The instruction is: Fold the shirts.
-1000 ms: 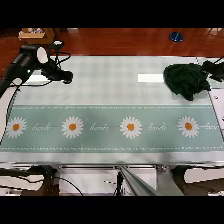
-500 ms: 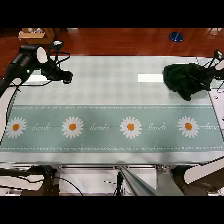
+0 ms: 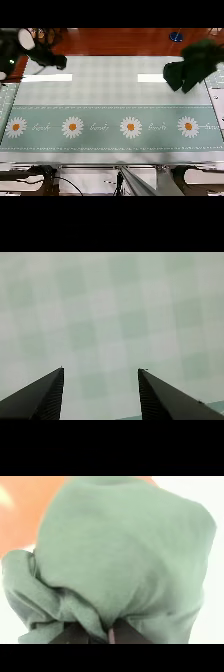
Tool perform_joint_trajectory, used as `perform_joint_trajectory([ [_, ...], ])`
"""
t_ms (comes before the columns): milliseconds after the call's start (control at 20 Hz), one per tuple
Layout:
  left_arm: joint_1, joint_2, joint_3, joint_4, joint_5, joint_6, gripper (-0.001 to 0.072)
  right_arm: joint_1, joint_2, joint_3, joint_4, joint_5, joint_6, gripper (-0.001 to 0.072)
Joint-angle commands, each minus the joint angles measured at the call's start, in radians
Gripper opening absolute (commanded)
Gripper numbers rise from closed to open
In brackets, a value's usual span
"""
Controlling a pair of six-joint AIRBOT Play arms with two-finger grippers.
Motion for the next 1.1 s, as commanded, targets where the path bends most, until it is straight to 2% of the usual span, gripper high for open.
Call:
perform_joint_trajectory([
  [0, 0.000, 0.074, 0.145, 0.000, -0.111, 0.002, 0.0543, 0.002, 0.251, 0.026, 0.021, -0.005, -0.039, 0.0031],
  [150, 0.000, 0.172, 0.193, 0.000, -0.197, 0.002, 0.0543, 0.002, 0.433, 0.026, 0.029, 0.023, -0.042, 0.0031],
  [250, 0.000, 0.245, 0.193, 0.000, -0.257, -0.003, 0.0543, 0.002, 0.515, 0.026, 0.073, 0.092, -0.042, 0.0031],
  [500, 0.000, 0.352, 0.192, -0.056, -0.367, -0.002, 0.0543, 0.083, 0.566, 0.023, 0.235, 0.488, -0.080, 0.0031],
  [650, 0.000, 0.356, 0.192, -0.135, -0.389, -0.002, 0.0544, 0.302, 0.502, 0.022, 0.207, 0.630, -0.082, 0.0032],
  [900, 0.000, 0.354, 0.167, -0.155, -0.390, -0.002, 0.0544, 0.729, 0.247, 0.022, 0.076, 0.629, -0.080, 0.0032],
  [1050, 0.000, 0.354, 0.140, -0.154, -0.400, -0.001, 0.0544, 0.890, 0.042, 0.022, 0.008, 0.627, -0.069, 0.0032],
])
